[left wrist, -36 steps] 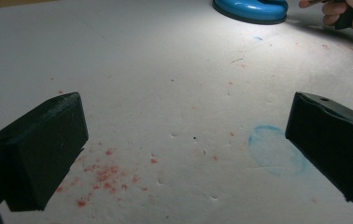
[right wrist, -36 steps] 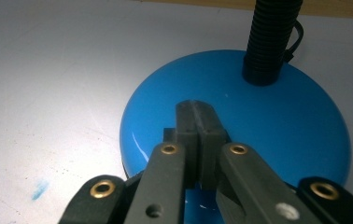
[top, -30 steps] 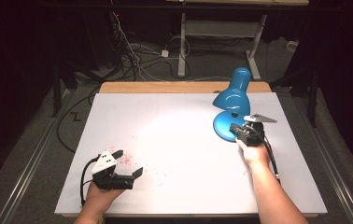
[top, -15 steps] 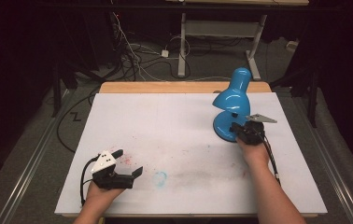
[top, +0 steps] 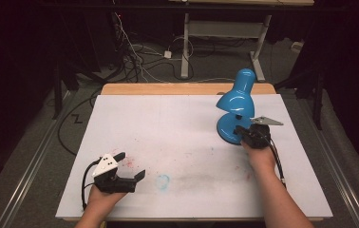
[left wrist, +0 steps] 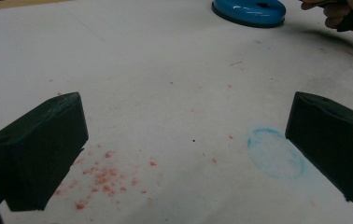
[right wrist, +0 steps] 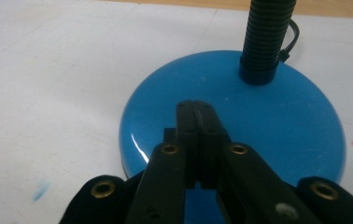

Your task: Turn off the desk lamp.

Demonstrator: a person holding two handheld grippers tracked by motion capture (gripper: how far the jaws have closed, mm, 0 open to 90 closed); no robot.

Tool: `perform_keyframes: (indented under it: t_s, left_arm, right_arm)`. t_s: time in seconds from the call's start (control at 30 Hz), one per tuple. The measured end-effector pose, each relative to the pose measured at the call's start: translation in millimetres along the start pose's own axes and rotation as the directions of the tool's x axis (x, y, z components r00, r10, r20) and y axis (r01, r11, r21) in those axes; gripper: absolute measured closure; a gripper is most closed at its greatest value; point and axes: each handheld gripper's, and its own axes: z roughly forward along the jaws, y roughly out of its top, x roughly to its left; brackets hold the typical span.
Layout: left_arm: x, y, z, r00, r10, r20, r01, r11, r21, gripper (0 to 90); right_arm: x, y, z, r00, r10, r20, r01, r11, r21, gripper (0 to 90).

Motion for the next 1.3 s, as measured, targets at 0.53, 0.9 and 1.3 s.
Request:
perform_keyframes:
  t_s: [0.53,0.9,1.3]
  left_arm:
    - [0.1,-0.5,1.7,0.9996,-0.027,0.009,0.027,0.9996,-0.008,0.0]
    - [-0.9,-0.1,-0.9,0.9995,-0.03,0.009,0.03,0.9995,-0.006,0.0]
    - [-5.9,-3.5,-5.0,1.0,-0.003,0.005,0.003,0.9999,0.015,0.0]
  right_arm:
    - [24.7,-9.3,-57.5,0.9964,-0.05,-0.068,0.044,0.995,-0.09,90.0]
    - [36.7,-58.7,-66.2,0.9908,-0.085,-0.106,0.083,0.9963,-0.021,90.0]
    - [40.8,-79.5,-103.9,0.9879,-0.08,-0.132,0.071,0.9949,-0.071,90.0]
